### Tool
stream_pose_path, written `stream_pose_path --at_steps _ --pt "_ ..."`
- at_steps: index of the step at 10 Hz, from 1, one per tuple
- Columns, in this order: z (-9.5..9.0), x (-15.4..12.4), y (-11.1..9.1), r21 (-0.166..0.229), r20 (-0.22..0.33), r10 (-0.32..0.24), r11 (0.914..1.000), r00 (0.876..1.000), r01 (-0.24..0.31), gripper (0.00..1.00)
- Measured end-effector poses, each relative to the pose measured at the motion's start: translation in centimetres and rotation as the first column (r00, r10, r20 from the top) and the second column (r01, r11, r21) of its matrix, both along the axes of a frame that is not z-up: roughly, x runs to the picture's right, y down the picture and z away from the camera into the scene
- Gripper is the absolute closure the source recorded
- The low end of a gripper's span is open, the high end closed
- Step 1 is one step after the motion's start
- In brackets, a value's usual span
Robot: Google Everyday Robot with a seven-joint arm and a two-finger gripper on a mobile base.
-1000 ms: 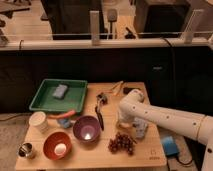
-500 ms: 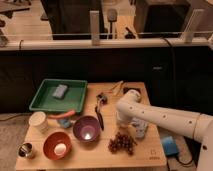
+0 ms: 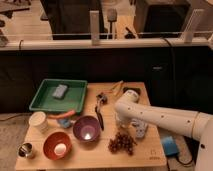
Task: Place fork in table surface
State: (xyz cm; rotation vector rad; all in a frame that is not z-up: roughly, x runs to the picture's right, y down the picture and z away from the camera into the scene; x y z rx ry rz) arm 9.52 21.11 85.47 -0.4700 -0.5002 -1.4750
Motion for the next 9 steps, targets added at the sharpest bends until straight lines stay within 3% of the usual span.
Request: stream_pose_path --at_steps 4,9 --pt "0.02 0.19 0.23 0.002 -0.004 -0.018 0.9998 1.000 0.018 0.94" --pt "-0.14 -0.22 -0.31 -0.001 0.000 0.002 1.0000 1.000 -0.002 0.98"
